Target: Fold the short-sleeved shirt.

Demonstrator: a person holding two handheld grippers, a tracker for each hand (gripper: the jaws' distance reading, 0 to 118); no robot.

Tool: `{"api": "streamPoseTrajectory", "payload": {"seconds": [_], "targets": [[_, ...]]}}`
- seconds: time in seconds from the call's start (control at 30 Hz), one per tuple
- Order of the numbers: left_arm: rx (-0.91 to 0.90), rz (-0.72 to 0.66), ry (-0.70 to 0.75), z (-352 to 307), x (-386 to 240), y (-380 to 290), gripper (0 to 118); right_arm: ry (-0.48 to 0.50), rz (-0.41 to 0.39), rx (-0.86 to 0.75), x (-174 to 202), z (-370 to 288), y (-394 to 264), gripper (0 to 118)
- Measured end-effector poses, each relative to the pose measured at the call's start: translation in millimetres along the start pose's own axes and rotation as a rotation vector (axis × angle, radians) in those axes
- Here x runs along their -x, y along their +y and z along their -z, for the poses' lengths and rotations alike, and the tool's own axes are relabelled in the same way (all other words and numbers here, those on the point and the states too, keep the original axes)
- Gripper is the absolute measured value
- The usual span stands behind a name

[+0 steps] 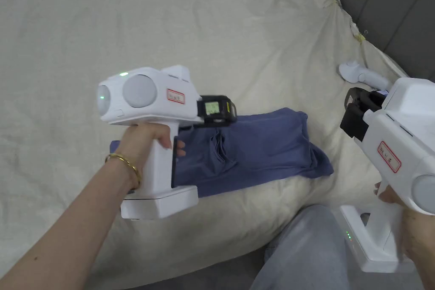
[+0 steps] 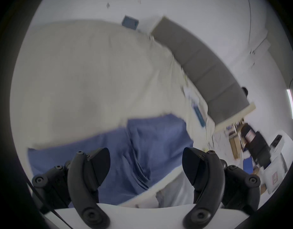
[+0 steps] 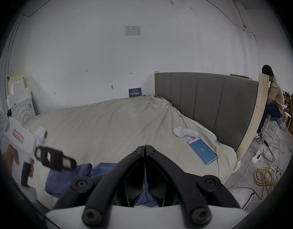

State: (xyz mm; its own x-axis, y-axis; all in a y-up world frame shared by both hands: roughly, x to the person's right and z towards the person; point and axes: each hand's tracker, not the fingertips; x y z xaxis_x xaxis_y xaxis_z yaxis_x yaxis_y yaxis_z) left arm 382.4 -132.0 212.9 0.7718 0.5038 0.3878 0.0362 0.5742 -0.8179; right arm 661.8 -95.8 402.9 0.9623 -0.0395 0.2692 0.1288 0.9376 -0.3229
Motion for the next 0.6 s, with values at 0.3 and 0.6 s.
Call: {"api": "streamPoseTrajectory", "payload": {"seconds": [0.3, 0.6], "targets": [[-0.099, 0.129, 0.262, 4.3, 10.4, -40.7, 0, 0.028, -0.004, -0.001, 8.7, -4.2, -1.8, 0], [0.092, 0.281, 0.240, 75.4, -29.7, -115.9, 0, -0.003, 0.005, 0.012, -6.1, -12.9, -5.1, 0]]}}
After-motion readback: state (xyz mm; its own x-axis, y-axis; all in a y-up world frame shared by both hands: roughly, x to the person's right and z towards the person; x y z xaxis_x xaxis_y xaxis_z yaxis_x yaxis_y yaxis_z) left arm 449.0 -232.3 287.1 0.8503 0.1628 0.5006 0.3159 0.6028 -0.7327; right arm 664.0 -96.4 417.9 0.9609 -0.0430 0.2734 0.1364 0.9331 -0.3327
